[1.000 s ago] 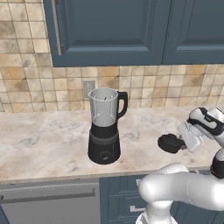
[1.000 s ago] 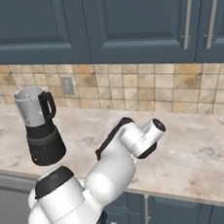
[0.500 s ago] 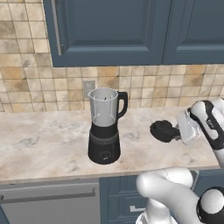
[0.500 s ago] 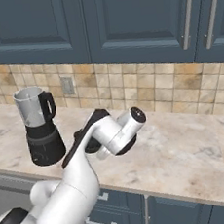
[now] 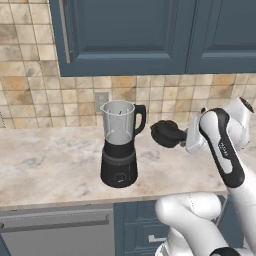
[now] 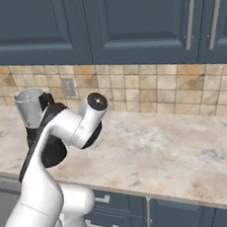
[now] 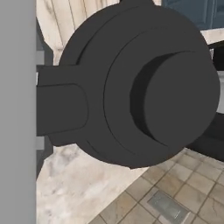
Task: Grab the garlics from the fridge, place them in the blender, close the lid, and turn on the blender to create a marinade.
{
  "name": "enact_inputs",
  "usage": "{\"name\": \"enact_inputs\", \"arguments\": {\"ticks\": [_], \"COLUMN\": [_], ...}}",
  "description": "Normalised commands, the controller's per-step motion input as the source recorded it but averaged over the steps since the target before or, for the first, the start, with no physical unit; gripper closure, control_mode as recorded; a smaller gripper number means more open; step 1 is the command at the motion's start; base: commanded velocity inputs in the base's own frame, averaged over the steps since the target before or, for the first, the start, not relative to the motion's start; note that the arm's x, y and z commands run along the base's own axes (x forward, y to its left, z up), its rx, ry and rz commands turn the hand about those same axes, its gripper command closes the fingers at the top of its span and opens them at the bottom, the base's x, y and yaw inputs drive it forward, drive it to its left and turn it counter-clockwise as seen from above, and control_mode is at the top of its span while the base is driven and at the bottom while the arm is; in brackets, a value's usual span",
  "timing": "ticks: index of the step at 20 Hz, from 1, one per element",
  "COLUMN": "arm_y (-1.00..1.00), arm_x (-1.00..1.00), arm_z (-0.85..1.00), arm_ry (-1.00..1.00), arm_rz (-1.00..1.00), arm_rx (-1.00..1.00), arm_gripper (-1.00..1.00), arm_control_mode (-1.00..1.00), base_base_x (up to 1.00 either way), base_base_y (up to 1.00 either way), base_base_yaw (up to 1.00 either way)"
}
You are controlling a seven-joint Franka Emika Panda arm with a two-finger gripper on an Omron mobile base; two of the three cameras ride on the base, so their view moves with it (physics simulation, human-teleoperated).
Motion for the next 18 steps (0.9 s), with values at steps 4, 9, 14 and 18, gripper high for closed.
{"name": "enact_inputs", "arguments": {"ticks": [4,9,14,18], "arm_y": [0.5,0.43,0.62,0.58], "arm_x": [0.0,0.15,0.64,0.71], "arm_z": [1.0,1.0,0.8,0.07], "arm_ry": [-0.04,-0.01,0.01,0.11], "arm_rz": [-0.05,-0.01,0.0,0.0], "arm_rx": [0.0,0.0,0.0,-0.1], "arm_gripper": [1.0,1.0,1.0,1.0], "arm_control_mode": [-1.0,-1.0,-1.0,-1.0], "base_base_x": [0.0,0.0,0.0,0.0], "base_base_y": [0.0,0.0,0.0,0.0], "base_base_yaw": [0.0,0.0,0.0,0.0]}}
